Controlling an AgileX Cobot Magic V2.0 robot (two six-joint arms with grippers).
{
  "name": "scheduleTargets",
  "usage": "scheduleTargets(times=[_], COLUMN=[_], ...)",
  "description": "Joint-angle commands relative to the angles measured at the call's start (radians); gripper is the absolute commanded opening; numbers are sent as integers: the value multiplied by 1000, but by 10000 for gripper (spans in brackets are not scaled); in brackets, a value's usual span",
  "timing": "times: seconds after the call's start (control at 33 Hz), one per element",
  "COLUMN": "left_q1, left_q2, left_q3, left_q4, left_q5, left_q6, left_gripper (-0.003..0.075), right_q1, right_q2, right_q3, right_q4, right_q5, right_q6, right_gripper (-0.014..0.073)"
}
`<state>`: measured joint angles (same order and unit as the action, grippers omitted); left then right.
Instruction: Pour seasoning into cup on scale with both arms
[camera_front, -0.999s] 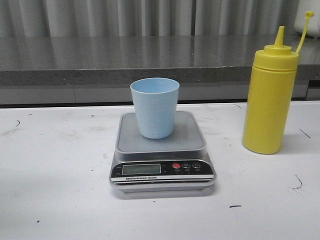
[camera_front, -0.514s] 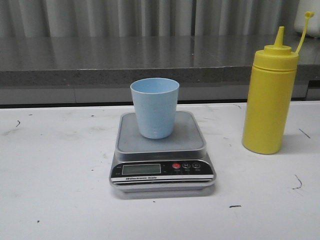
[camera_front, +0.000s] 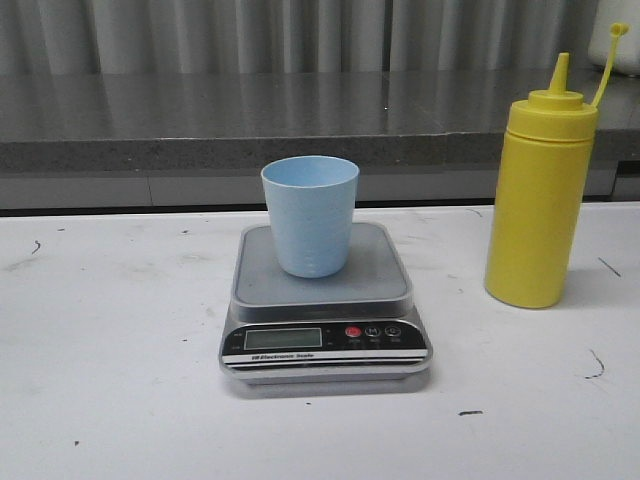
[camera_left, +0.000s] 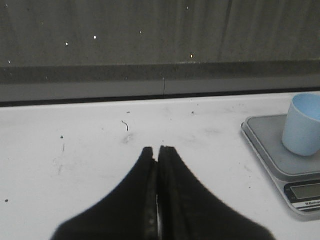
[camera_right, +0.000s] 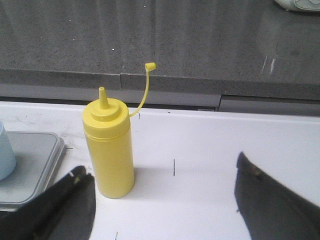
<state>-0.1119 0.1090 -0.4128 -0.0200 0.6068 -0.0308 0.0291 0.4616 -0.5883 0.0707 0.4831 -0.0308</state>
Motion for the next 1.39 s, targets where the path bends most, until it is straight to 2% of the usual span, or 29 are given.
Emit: scheduleTargets(times=[0.0,0.24,0.36,0.48,0.57,0.88,1.0,1.18,1.27,1.36], left_q1=[4,4,4,4,4,4,4,4,4,4], left_q2=[-27,-39,-39,-39,-39,-39,-39,-39,-39,-39], left_q3=[-16,-16,-16,-16,-16,-16,-16,-16,-16,-16], left_q4=[-10,-10,-10,-10,-10,-10,-10,-10,-10,-10], left_q5=[-86,-83,-83,-83,-83,-83,-83,-83,-83,-83], left_q6=[-12,-12,-12,-12,-12,-12,-12,-12,-12,-12], left_gripper=[-20,-20,-20,-20,-20,-20,-20,-20,-20,-20], right_q1=[-4,-4,-4,-4,6,198,261,268,268,268], right_q2=[32,199,374,587,679,904,976,1088,1159,1200], right_q3=[-36,-36,-36,-36,-24,132,184,191,191,191], right_q4=[-3,27,105,115,123,125,138,140,128,121], right_q5=[-126,-283,-368,-404,-440,-812,-1059,-1325,-1466,-1549], right_q6=[-2,-2,-2,-2,-2,-2,17,135,163,178], right_gripper=[588,588,588,588,588,588,588,588,588,588])
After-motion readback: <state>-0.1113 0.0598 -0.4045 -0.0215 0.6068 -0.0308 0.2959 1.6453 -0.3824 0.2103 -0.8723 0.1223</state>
